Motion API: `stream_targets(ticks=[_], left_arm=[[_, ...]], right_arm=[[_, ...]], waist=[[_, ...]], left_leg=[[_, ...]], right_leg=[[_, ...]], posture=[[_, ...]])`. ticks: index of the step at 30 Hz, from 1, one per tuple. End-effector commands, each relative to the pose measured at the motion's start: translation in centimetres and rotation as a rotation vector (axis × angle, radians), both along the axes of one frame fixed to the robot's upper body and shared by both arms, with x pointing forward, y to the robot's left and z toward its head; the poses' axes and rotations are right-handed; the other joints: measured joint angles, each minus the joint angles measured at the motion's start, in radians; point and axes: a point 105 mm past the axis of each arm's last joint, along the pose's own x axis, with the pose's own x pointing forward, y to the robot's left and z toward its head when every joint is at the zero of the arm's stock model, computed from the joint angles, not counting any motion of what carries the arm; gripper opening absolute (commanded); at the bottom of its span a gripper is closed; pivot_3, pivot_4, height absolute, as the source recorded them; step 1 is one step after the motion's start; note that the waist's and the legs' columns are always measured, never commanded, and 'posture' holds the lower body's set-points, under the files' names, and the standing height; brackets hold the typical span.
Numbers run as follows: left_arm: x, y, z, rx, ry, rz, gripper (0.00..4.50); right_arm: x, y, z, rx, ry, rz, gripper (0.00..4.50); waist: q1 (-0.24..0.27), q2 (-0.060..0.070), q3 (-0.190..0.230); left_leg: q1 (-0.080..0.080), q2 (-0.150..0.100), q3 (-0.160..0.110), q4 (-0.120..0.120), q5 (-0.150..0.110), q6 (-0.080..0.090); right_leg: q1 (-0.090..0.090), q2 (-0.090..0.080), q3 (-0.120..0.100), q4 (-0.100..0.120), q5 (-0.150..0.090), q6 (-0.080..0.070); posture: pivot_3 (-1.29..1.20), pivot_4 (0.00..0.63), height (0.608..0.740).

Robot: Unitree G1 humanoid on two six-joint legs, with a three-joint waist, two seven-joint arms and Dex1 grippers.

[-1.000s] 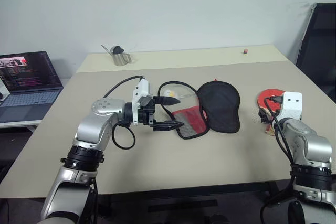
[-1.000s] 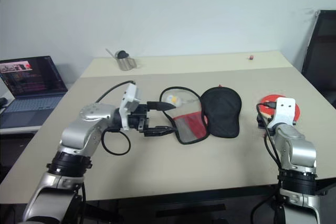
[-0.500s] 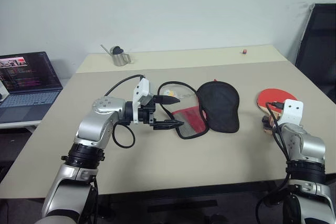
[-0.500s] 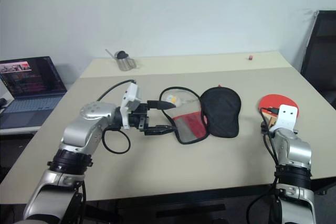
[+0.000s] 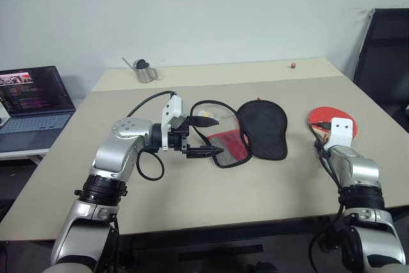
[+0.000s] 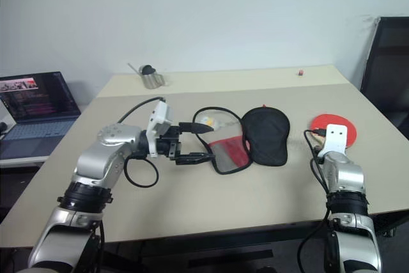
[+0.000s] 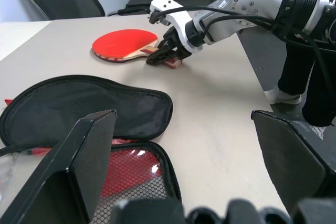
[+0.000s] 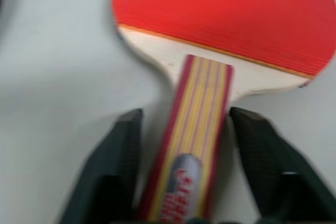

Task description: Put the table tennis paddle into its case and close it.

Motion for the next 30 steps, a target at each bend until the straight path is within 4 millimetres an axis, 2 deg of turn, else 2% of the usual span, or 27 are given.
stream_targets(ticks=[1,2,7,11,14,17,22,27,30], left_arm=[[0.0,0.6,1.0,0.005,-0.046,0.015,4.50],[0.1,0.7,1.0,0.004,-0.047,0.021,4.50],[0.5,1.4,1.2,-0.003,-0.052,0.060,4.50],[0.7,2.3,1.3,-0.006,-0.052,0.101,4.50],[0.7,3.2,1.2,-0.016,-0.047,0.144,4.50],[0.6,4.0,1.1,-0.022,-0.042,0.179,4.50],[0.3,5.6,0.9,-0.033,-0.028,0.243,4.50],[-0.1,6.4,0.8,-0.029,-0.024,0.261,4.50],[-0.2,6.4,0.8,-0.026,-0.024,0.265,4.50]], right_arm=[[0.0,-0.8,0.4,-0.009,-0.019,-0.040,1.39],[0.0,-1.0,0.5,-0.011,-0.030,-0.052,1.15],[0.1,-1.8,2.1,-0.031,-0.099,-0.095,1.15],[0.1,-2.0,4.3,-0.058,-0.170,-0.103,1.15],[0.1,-1.1,6.7,-0.085,-0.236,-0.067,1.15],[-0.2,0.4,7.9,-0.078,-0.270,-0.020,1.15],[-0.8,5.3,9.1,-0.029,-0.304,0.104,1.15],[-1.0,10.2,8.6,0.066,-0.284,0.204,1.15],[-0.8,12.3,8.0,0.091,-0.268,0.243,1.15]], waist=[[0.002,0.000,0.000],[0.002,0.000,0.000],[0.003,0.000,0.000],[0.007,0.000,0.000],[0.004,0.002,0.001],[-0.001,0.002,0.001],[-0.002,0.002,0.001],[0.003,0.002,0.001],[0.008,0.002,0.001]], left_leg=[[0.000,0.000,0.000,0.000,0.000,0.000],[0.000,0.000,0.000,0.000,0.000,0.000],[-0.001,0.000,0.000,0.000,0.000,0.000],[-0.001,0.000,0.000,-0.002,0.000,0.000],[-0.004,0.000,0.000,-0.002,0.000,0.000],[-0.009,0.000,0.000,-0.003,0.002,-0.003],[-0.011,0.000,-0.001,-0.004,0.002,-0.003],[-0.010,0.000,-0.002,-0.003,0.000,-0.001],[-0.010,0.000,-0.002,-0.003,0.000,-0.001]], right_leg=[[0.000,0.000,0.000,0.000,0.000,0.000],[0.000,0.000,0.000,-0.001,0.000,0.000],[0.000,0.000,0.000,-0.002,0.000,0.001],[-0.001,0.000,0.000,-0.002,0.000,0.001],[-0.004,0.000,0.000,-0.003,0.000,0.000],[-0.010,0.000,0.001,-0.004,0.000,0.000],[-0.011,0.000,0.000,-0.006,0.000,0.000],[-0.011,0.000,0.000,-0.004,0.000,0.000],[-0.011,0.000,0.000,-0.004,0.000,0.000]], posture=[[0.00,0.150,0.740],[0.00,0.150,0.740],[0.00,0.150,0.740],[0.00,0.150,0.740],[0.00,0.150,0.740],[0.00,0.150,0.740],[0.00,0.150,0.740],[0.00,0.150,0.740],[0.00,0.150,0.740]])
